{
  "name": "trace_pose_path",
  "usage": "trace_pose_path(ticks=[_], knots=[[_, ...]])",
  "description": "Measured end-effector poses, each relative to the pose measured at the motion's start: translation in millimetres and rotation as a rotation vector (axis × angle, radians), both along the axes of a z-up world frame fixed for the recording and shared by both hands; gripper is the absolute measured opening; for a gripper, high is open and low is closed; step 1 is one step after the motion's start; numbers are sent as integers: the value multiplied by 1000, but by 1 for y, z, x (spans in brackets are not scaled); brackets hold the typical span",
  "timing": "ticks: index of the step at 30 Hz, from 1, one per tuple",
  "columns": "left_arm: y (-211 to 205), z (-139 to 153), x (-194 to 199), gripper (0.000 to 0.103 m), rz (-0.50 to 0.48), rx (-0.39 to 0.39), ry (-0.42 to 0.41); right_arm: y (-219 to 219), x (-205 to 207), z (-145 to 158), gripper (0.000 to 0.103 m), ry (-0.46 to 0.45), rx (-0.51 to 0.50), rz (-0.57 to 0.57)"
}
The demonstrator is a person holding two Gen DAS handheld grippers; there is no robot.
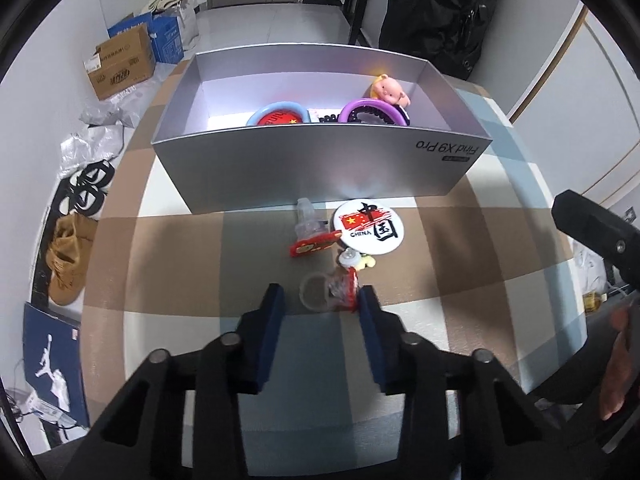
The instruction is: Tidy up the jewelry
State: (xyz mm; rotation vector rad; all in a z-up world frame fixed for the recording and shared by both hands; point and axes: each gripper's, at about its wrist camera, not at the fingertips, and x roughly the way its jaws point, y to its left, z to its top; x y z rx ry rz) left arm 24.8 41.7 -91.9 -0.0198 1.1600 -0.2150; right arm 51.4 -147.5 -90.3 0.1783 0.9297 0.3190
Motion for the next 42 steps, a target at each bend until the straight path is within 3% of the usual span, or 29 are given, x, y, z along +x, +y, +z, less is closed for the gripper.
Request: trace_pose_path(ticks=[4, 5, 7, 22, 28, 39, 42], knots=[[6, 1, 1, 18, 4, -32, 12, 1, 0, -1, 103, 2, -4, 1], [7, 1, 1, 6, 6, -36, 12, 1, 0, -2, 103, 4, -6, 1], [8, 2, 1, 4, 10, -46, 16, 1, 1, -2, 103, 6, -10, 0], [14, 12, 4, 3, 57, -139, 13, 8, 3, -4, 103, 16, -9, 4], [22, 23, 4, 3, 78, -168, -24, 16, 3, -3, 103, 16, 0, 20], [44, 64, 2, 3, 140, -266, -168, 54, 0, 2, 102, -19, 39, 173], [48, 66, 2, 3, 142, -288, -173, 71, -1, 0, 96, -29, 36, 231]])
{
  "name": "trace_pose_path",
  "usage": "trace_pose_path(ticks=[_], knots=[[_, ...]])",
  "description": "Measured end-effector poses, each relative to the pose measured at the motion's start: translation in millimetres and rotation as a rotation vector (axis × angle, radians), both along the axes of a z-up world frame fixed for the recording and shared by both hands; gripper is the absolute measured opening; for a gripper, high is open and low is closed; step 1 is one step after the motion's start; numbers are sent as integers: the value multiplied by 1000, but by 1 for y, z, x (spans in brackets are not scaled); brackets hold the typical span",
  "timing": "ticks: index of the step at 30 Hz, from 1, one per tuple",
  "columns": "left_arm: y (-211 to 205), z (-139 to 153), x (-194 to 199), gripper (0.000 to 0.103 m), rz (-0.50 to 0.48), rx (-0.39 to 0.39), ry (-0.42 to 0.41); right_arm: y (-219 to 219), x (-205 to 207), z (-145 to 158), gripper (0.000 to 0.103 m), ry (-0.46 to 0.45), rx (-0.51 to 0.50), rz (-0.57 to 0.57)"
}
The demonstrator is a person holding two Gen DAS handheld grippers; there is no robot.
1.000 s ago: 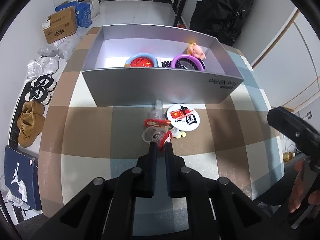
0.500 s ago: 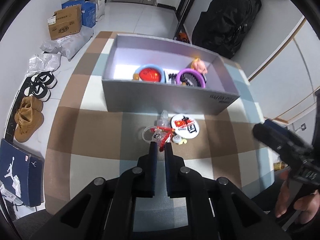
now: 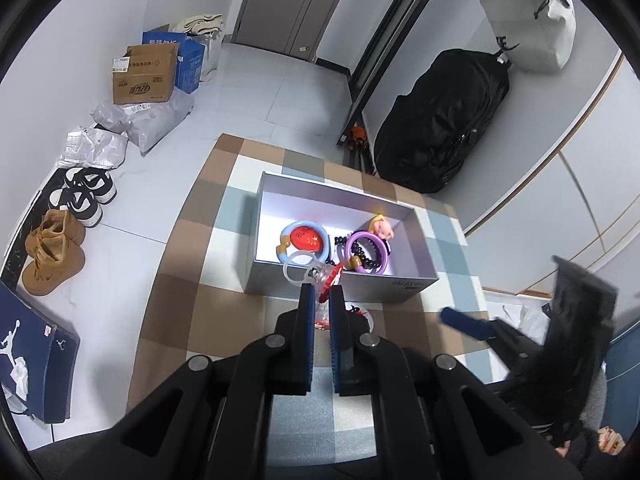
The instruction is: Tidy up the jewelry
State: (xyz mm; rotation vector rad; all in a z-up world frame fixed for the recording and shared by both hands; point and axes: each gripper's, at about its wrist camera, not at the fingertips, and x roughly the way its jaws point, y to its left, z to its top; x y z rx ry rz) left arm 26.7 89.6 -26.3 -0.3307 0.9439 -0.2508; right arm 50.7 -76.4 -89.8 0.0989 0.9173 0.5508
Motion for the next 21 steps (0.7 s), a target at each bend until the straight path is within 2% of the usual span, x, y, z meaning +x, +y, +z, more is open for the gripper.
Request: trace_pose_path(ticks=[4, 6, 13, 21], knots=[[8, -2, -1, 3, 4, -23, 3, 22, 6, -7, 79, 28, 9, 67], [13, -2, -2, 3, 9, -33, 3, 30, 10, -11, 73, 36, 13, 88], [29, -10, 2, 3, 27, -67, 32, 66, 21, -20, 56, 32, -53, 153], [33, -12, 5, 3, 35, -89, 57, 78, 29, -33, 43, 18, -156, 143]])
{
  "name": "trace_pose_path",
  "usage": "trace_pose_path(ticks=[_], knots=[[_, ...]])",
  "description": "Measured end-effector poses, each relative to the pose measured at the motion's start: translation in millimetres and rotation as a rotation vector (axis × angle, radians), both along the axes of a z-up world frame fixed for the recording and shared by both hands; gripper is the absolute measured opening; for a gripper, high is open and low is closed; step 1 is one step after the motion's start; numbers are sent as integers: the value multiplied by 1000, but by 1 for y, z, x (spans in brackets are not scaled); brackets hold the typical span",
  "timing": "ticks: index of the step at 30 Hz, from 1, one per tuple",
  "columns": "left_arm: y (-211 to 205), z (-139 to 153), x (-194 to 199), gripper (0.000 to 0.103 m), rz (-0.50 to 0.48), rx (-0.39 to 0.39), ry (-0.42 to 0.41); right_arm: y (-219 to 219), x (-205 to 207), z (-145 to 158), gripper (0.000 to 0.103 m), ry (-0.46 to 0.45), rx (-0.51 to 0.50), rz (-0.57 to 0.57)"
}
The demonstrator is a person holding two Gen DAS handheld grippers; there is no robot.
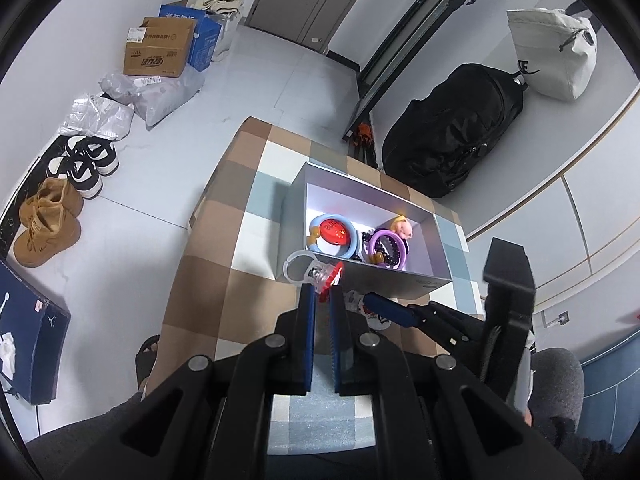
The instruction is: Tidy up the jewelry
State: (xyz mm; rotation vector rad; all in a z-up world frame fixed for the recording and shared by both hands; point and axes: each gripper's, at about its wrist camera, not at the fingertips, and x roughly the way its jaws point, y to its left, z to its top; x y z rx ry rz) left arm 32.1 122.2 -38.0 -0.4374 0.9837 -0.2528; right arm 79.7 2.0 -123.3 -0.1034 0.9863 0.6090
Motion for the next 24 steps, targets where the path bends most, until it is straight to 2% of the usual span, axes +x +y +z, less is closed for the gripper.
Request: trace_pose_path(ticks=[4, 7, 11, 17, 24], knots=[[0, 0, 1, 3, 10, 14, -1, 8, 3, -5, 32, -21, -58, 6], [3, -2, -1, 3, 13, 10, 4, 7, 6, -8, 23, 3, -57, -7], [4, -3, -1, 3, 16, 0, 12, 6, 6, -5, 22, -15, -58, -13], [0, 0, -1, 3, 9, 5, 3, -3, 8, -2, 22, -2, -19, -35], [1, 1, -2, 3, 15, 5, -10, -7, -1, 11, 22, -28, 27, -29]])
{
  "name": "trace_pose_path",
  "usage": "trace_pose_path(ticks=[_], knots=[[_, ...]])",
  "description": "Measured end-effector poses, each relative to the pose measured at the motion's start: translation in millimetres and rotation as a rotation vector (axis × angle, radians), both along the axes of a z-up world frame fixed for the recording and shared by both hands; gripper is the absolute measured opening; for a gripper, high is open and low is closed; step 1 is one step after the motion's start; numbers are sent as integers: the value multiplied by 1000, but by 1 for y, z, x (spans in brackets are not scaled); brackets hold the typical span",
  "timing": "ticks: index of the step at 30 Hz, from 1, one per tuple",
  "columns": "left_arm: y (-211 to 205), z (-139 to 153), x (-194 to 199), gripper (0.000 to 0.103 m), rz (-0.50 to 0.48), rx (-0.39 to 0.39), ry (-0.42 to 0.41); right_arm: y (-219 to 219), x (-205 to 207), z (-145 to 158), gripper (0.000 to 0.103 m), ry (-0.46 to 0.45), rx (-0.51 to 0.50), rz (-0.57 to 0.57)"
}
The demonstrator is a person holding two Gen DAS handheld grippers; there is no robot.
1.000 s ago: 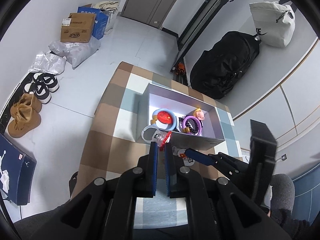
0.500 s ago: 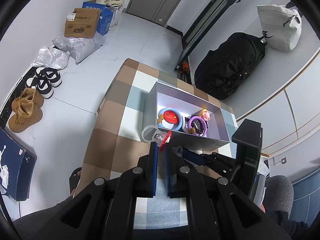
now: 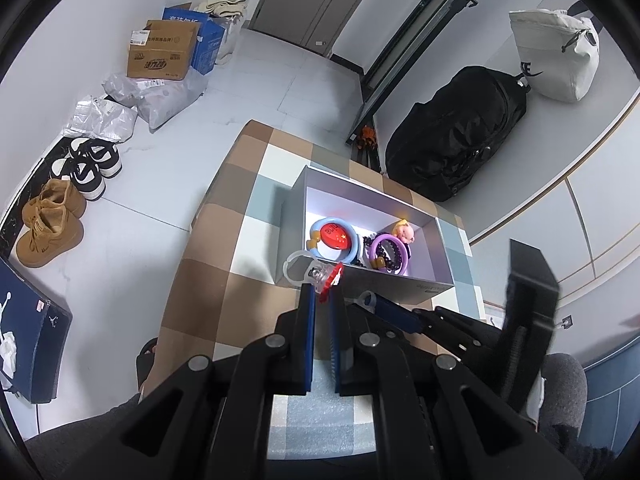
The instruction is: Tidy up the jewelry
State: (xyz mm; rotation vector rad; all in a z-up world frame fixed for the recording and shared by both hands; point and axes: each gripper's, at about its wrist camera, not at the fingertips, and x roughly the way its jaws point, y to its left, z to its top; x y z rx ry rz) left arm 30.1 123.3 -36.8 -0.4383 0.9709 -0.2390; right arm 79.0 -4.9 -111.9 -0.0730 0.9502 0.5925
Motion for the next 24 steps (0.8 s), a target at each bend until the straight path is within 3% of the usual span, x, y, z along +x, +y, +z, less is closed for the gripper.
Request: trace_pose_path(ticks=[10, 24], knots=[[-9, 8, 0, 3, 8, 6, -55, -20, -19, 38, 22, -89, 105, -22], [-29, 14, 12, 3, 8, 14, -80, -61, -13, 74, 22, -133, 219, -120]])
